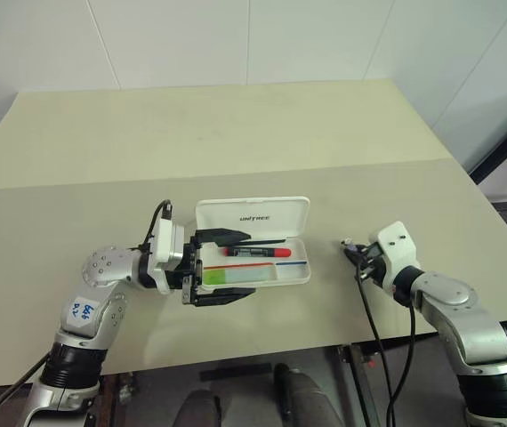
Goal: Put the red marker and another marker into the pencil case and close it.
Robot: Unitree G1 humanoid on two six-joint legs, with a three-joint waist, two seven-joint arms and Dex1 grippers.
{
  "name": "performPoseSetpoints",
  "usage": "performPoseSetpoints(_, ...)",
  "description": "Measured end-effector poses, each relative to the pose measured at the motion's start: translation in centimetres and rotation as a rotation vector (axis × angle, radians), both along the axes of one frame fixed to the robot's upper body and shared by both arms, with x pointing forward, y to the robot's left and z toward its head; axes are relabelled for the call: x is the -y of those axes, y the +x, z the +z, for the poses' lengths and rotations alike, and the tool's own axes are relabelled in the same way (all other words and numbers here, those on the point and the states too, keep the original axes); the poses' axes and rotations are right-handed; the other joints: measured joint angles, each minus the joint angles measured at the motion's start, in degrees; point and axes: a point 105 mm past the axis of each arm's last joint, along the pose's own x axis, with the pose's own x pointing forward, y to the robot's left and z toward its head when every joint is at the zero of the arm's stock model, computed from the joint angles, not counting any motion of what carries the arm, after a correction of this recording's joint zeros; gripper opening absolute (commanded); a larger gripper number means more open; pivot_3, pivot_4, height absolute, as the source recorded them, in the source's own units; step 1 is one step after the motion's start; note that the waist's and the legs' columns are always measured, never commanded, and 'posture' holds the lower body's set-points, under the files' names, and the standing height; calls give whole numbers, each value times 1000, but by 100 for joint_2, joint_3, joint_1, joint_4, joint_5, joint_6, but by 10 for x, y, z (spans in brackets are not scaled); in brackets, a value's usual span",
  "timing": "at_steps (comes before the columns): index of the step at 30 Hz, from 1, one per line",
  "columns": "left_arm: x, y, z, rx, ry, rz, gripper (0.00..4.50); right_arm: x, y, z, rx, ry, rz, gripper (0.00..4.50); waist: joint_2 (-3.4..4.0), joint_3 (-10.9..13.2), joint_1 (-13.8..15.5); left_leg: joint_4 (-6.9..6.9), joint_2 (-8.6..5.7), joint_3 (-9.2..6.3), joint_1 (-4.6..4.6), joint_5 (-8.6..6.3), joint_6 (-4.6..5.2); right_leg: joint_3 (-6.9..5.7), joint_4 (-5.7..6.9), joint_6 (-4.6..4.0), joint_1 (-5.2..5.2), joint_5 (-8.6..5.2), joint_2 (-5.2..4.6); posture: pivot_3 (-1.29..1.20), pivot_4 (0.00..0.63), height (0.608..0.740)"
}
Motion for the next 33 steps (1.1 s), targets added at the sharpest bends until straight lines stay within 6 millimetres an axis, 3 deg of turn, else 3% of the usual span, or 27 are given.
performPoseSetpoints(6, -7, -2, -1, -2, 20, -18, 4500, -18, -7, 22, 57, 37, 109, 378, 7, 5, -20, 2, 2, 5, 5, -2, 4, 1, 3, 0, 0, -1, 2, 0, 150, 740)
performPoseSetpoints(12, -28, -2, -3, 0, 15, 6, 4500, -48, -16, 59, 134, 78, 269, 378, 11, 7, -33, 3, 7, 6, 10, -3, 4, -2, 10, -7, 0, -4, 5, 0, 150, 740)
performPoseSetpoints(28, -44, -8, -21, -65, 20, 51, 4500, -93, -37, 58, 46, 2, 653, 378, 11, 7, -15, 4, 15, 9, 11, -10, 16, -12, 13, -10, 0, -6, 4, 0, 150, 740)
performPoseSetpoints(33, -53, -9, -18, -61, -7, 82, 4500, -99, -36, 55, 30, -7, 720, 378, 12, 7, -11, 9, 15, 9, 16, -10, 16, -13, 25, -15, 0, -9, 4, 0, 150, 740)
